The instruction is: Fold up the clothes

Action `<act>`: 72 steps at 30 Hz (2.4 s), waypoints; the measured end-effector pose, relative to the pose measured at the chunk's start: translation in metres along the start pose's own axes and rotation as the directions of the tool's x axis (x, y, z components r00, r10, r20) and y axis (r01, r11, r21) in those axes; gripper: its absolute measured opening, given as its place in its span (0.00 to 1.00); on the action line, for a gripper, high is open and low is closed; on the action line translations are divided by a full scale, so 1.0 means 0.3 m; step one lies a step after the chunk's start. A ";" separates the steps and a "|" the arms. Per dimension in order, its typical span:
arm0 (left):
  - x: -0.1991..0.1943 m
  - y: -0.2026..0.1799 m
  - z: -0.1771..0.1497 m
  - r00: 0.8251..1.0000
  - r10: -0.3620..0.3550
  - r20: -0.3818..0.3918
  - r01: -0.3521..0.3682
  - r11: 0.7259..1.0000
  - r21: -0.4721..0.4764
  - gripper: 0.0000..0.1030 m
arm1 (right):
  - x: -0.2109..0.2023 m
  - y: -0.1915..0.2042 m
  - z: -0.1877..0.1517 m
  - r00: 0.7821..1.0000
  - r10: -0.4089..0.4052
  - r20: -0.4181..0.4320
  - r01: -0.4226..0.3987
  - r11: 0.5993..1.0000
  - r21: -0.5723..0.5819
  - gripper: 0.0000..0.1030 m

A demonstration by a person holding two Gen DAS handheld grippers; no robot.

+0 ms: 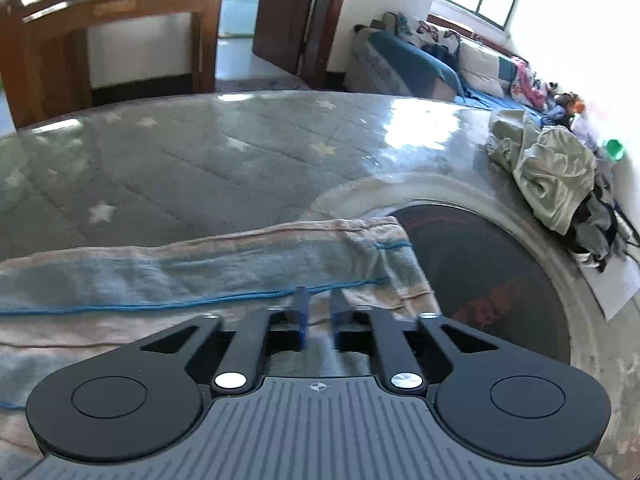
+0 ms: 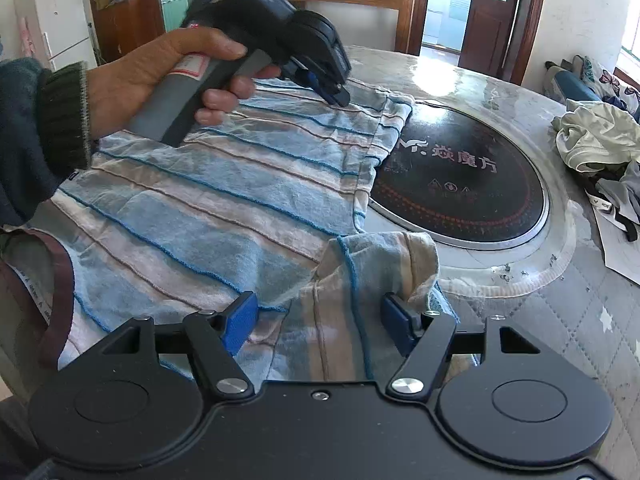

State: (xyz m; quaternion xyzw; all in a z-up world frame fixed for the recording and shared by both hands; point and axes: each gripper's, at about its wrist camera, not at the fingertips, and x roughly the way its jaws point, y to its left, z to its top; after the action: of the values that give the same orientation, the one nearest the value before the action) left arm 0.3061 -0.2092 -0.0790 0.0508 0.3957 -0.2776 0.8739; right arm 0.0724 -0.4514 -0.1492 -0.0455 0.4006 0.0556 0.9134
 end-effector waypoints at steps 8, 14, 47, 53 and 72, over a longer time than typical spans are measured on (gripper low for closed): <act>-0.149 0.157 -0.024 0.995 0.101 0.011 -0.100 0.993 -0.068 0.37 | 0.003 0.000 0.008 1.000 -0.005 -0.005 0.005 1.000 -0.001 0.70; -0.242 0.332 -0.072 0.970 0.241 -0.022 -0.242 0.962 -0.128 0.39 | 0.010 0.006 0.011 1.000 -0.013 -0.001 0.013 1.000 0.002 0.70; -0.300 0.714 -0.141 0.937 0.344 -0.050 -0.344 0.893 -0.290 0.23 | 0.028 0.006 0.020 1.000 -0.030 -0.004 0.030 1.000 0.007 0.74; -0.412 0.691 -0.193 0.959 0.284 -0.009 -0.275 0.921 -0.275 0.27 | 0.011 0.021 0.015 0.999 -0.035 0.005 0.036 0.999 -0.004 0.74; -0.568 0.682 -0.375 0.972 0.233 -0.019 -0.230 0.943 -0.241 0.34 | -0.024 0.078 0.008 0.999 -0.016 0.030 0.017 1.000 -0.022 0.74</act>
State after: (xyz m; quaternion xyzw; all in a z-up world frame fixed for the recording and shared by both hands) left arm 0.2482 0.0734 -0.0597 -0.0111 0.4135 -0.1230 0.9021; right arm 0.0660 -0.4285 -0.1431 -0.0582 0.3859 0.0533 0.9192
